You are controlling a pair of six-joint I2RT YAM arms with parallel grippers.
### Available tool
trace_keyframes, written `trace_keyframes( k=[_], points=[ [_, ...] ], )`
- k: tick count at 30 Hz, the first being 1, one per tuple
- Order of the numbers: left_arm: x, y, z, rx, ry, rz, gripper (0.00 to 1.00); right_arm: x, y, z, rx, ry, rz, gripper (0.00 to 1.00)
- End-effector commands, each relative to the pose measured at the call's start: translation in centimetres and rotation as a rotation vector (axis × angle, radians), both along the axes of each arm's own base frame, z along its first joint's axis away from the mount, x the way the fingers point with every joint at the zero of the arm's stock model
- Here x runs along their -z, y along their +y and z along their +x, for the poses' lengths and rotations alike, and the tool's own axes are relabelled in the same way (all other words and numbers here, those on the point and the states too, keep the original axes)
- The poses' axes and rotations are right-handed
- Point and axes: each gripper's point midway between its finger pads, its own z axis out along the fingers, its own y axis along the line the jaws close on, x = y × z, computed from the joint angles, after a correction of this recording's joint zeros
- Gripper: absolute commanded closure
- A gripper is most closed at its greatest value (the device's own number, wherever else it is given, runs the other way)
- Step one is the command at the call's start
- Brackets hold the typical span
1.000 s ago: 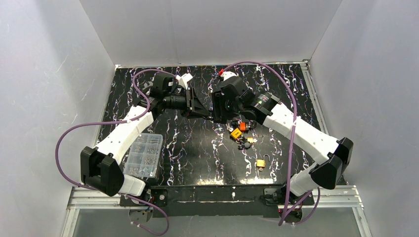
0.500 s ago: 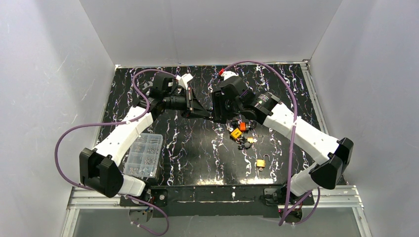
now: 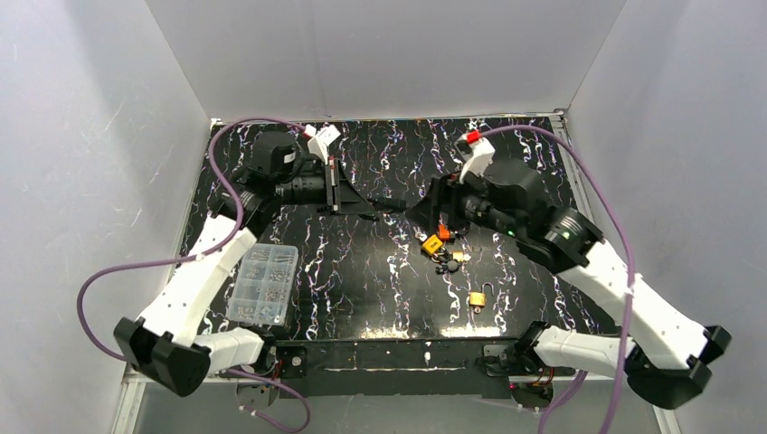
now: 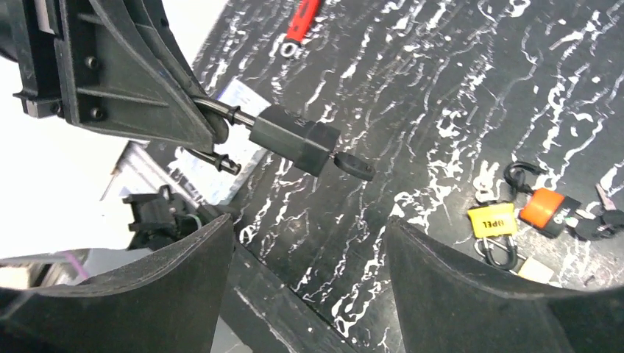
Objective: Lock with the key
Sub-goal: Lock the lock.
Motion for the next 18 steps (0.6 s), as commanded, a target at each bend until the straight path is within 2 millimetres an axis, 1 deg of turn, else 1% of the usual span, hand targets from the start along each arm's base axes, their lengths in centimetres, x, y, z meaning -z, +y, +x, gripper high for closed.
trace_keyframes(
  k=[1, 3, 4, 6, 8, 11, 14, 18],
  points=[
    [-6.9, 0.0, -3.9, 0.100, -0.188, -0.126, 1.00, -3.6, 0.6, -1.9, -0.135, -0.129, 0.150, 0.19],
    [-8.5, 0.0, -4.9, 0.110, -0.203, -0.161, 1.00, -5.8, 0.1, -2.9, -0.178, -0.223, 0.198, 0.19],
    [-9.3, 0.1, -5.4, 0.106, -0.207, -0.179, 1.00, -7.5, -0.1, -3.5, -0.203, -0.287, 0.244, 0.19],
    [-11.0, 0.2, -6.3, 0.104, -0.206, -0.230, 1.00, -10.2, -0.5, -5.0, -0.265, -0.388, 0.311, 0.20],
    [-12.5, 0.1, -7.0, 0.106, -0.200, -0.273, 1.00, -11.9, -0.4, -6.2, -0.334, -0.442, 0.340, 0.20],
    [-14.2, 0.1, -7.9, 0.111, -0.206, -0.317, 1.00, -13.7, 0.2, -7.7, -0.442, -0.483, 0.343, 0.20],
    [-15.9, 0.1, -8.6, 0.118, -0.219, -0.368, 1.00, -14.9, 0.7, -8.3, -0.499, -0.495, 0.344, 0.19],
    [-17.6, 0.4, -9.5, 0.126, -0.236, -0.407, 1.00, -15.3, 1.1, -8.1, -0.511, -0.514, 0.344, 0.19]
  ],
)
